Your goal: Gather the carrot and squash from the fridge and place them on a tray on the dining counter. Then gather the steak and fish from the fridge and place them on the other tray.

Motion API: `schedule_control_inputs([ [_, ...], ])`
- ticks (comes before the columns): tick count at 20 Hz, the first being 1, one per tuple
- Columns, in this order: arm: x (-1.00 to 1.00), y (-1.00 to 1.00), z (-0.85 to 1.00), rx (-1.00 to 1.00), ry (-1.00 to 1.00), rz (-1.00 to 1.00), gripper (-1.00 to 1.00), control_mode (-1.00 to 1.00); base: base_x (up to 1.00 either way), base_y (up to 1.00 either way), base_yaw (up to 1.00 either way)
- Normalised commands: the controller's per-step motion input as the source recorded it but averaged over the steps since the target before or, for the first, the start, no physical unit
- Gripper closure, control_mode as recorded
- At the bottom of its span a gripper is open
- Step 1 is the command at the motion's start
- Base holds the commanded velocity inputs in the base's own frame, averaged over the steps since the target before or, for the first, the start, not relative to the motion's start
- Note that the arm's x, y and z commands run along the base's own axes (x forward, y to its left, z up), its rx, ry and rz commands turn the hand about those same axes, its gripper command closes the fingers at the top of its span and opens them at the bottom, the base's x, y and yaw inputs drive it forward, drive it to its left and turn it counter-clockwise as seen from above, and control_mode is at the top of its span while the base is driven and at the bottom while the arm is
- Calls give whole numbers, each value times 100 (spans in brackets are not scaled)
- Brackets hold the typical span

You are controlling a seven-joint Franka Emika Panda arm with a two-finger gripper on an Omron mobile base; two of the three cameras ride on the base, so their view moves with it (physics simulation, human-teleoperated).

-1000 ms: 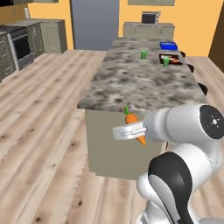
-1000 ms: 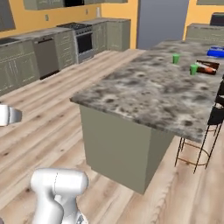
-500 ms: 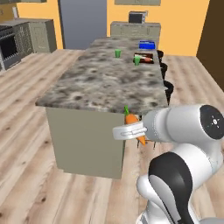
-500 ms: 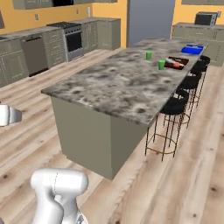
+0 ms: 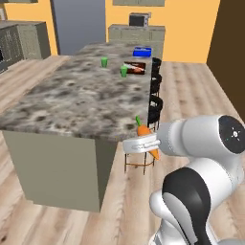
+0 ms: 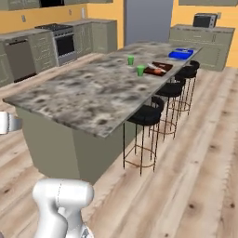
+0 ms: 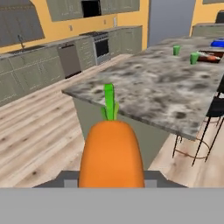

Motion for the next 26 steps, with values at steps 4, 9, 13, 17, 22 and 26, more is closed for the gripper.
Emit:
schedule_control_inputs([
  [4, 0, 0, 0, 0, 0, 0, 100, 100, 70, -100, 0],
  [9, 0, 0, 0, 0, 0, 0, 100, 100, 71, -100, 0],
  [13, 0, 0, 0, 0, 0, 0, 100, 100, 75, -100, 1],
  [17, 0, 0, 0, 0, 0, 0, 100, 100, 74, -100, 3],
  [22, 0, 0, 0, 0, 0, 0, 100, 100, 88, -96, 7],
  [26, 0, 0, 0, 0, 0, 0, 100, 100, 100, -75, 9],
])
